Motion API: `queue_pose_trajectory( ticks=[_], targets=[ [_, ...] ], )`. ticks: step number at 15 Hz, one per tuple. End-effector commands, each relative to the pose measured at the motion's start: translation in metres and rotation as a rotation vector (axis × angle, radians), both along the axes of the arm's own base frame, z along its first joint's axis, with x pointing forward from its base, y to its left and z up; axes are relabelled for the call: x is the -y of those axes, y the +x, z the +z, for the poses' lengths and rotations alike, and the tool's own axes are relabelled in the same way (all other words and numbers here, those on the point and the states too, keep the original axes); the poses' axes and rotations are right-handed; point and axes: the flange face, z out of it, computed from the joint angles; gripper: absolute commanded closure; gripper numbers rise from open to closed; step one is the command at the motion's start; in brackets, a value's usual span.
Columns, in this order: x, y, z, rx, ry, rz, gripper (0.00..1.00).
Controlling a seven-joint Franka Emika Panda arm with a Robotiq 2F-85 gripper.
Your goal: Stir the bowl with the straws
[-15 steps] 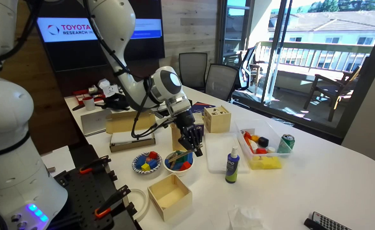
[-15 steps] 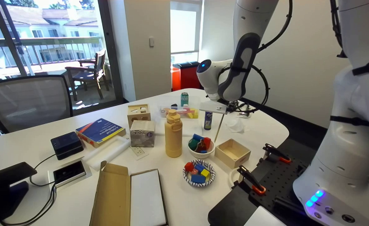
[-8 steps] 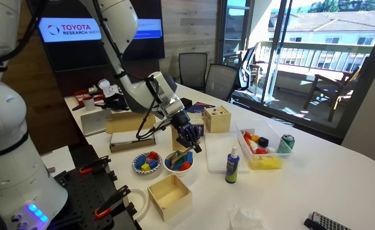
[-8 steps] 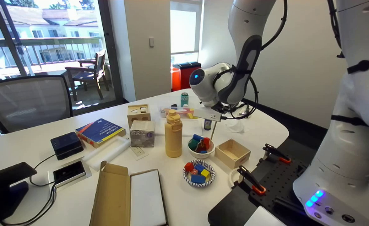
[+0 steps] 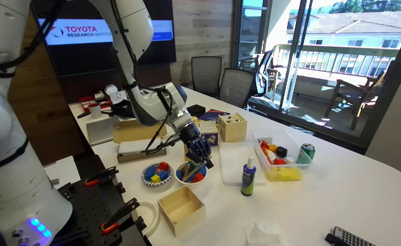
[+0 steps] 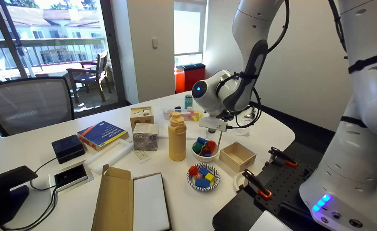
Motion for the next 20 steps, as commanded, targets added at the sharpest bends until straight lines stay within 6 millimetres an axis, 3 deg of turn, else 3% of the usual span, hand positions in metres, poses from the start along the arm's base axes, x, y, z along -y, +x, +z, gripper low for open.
queue_pose_trajectory(
  ticks=[1, 8, 14, 20],
  targets=[
    [-0.005, 0.003, -0.016, -0.004, -0.031, 0.008, 0.99],
    [-0.018, 0.023, -0.027, 0.038, -0.026, 0.032, 0.99],
    [-0.018, 0.046, -0.022, 0.131, -0.046, 0.032, 0.99],
    [-0.014, 0.041, -0.022, 0.065, -0.089, 0.026, 0.99]
  ],
)
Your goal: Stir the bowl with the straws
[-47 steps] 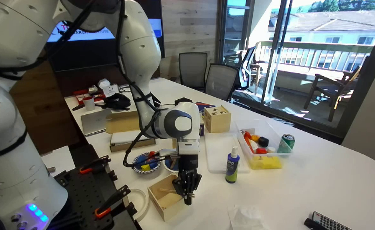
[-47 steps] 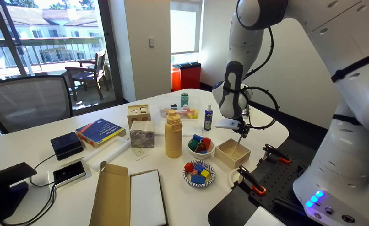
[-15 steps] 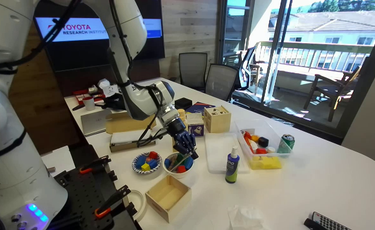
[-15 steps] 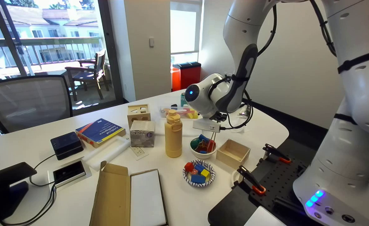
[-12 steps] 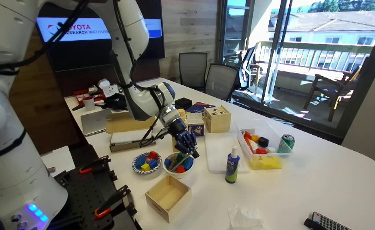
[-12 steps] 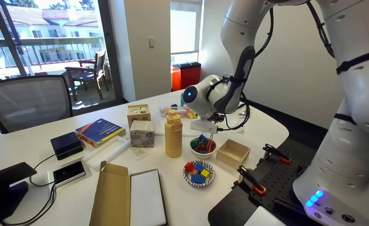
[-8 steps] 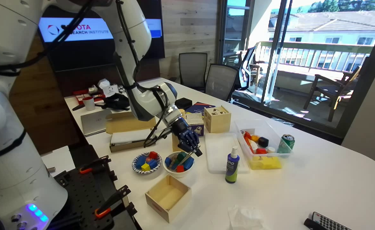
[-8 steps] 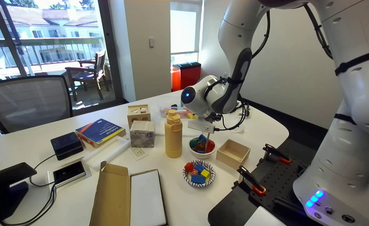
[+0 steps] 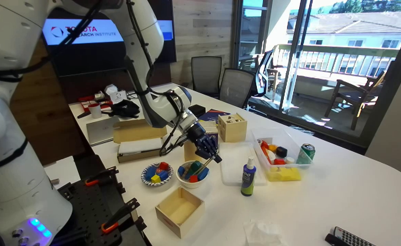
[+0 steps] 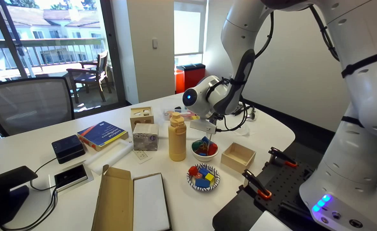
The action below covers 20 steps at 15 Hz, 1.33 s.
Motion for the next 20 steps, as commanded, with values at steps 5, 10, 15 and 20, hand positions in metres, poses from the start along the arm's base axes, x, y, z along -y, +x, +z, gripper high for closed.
queue_pose_trajectory(
  ticks=[5, 10, 15, 20],
  targets=[
    [-0.005, -0.014, -0.011, -0.091, -0.004, 0.001, 0.99],
    [-0.026, -0.014, -0.013, -0.051, 0.03, 0.045, 0.99],
    [-0.031, -0.004, -0.01, 0.0, 0.004, 0.065, 0.99],
    [-0.012, -0.005, -0.011, -0.015, -0.026, 0.041, 0.99]
  ],
)
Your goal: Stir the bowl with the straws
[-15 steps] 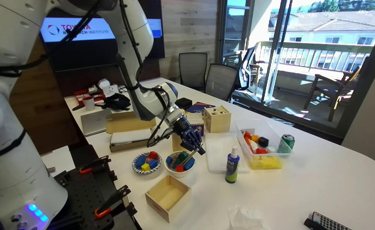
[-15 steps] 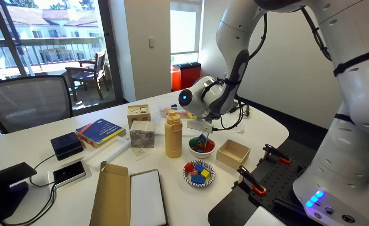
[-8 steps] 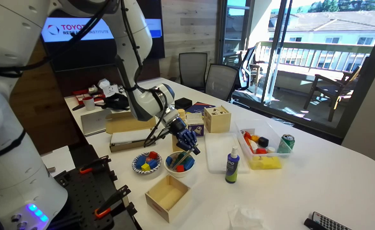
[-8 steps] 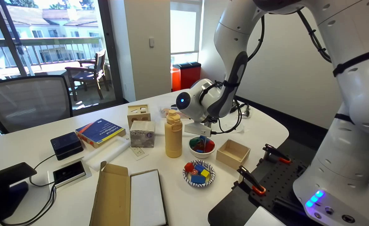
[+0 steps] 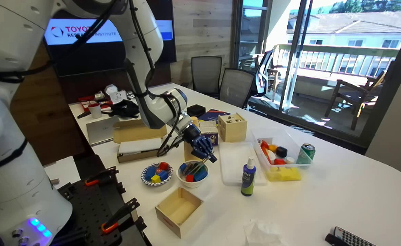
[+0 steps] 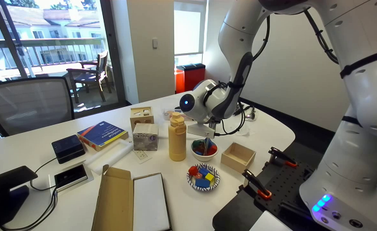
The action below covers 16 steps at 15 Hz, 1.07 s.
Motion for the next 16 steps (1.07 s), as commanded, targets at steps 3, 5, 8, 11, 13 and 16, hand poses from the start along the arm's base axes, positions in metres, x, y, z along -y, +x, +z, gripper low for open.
queue_pose_trajectory(
  ticks=[3, 5, 8, 11, 13, 16],
  targets=[
    [0.018, -0.006, -0.001, -0.027, -0.018, -0.026, 0.99],
    [0.016, -0.012, -0.004, -0.052, -0.004, -0.019, 0.99],
    [0.008, -0.02, -0.009, -0.075, 0.016, 0.004, 0.99],
    [-0.005, -0.023, -0.01, -0.077, 0.036, 0.032, 0.99],
    [-0.012, -0.022, -0.009, -0.077, 0.046, 0.043, 0.99],
    [-0.02, -0.02, -0.005, -0.062, 0.057, 0.054, 0.99]
  ],
)
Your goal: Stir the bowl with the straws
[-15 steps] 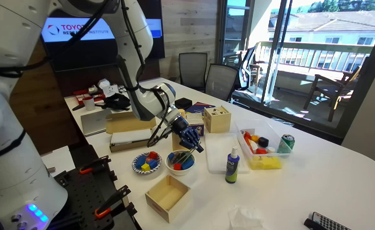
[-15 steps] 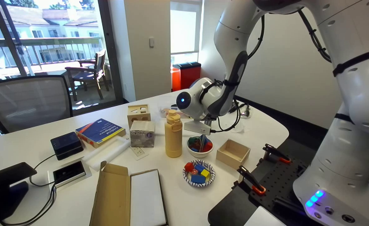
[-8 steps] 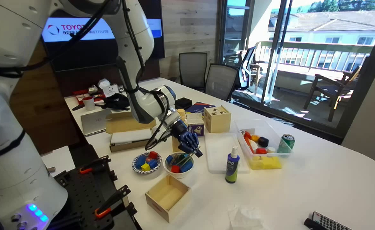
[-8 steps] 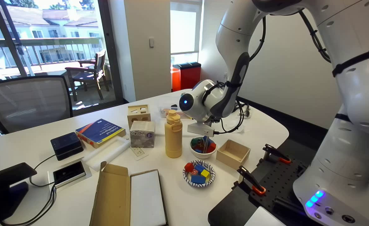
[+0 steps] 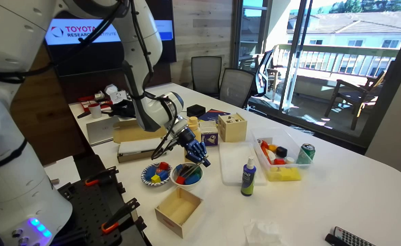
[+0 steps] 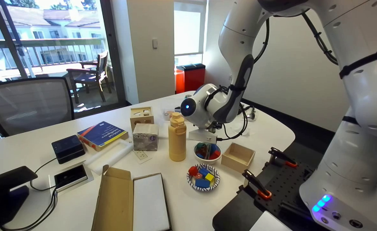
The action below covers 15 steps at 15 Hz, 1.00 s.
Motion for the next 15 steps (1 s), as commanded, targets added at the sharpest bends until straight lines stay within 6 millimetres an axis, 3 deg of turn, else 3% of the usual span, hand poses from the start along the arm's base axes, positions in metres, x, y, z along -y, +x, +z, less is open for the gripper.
queue_pose_trajectory(
  ticks=[1, 7, 15],
  targets=[
    [-0.008, 0.0, 0.012, 0.012, 0.03, 0.021, 0.99],
    [0.007, 0.003, 0.012, -0.019, 0.075, -0.004, 0.99],
    [0.063, 0.01, 0.022, -0.083, 0.321, -0.106, 0.99]
  ],
)
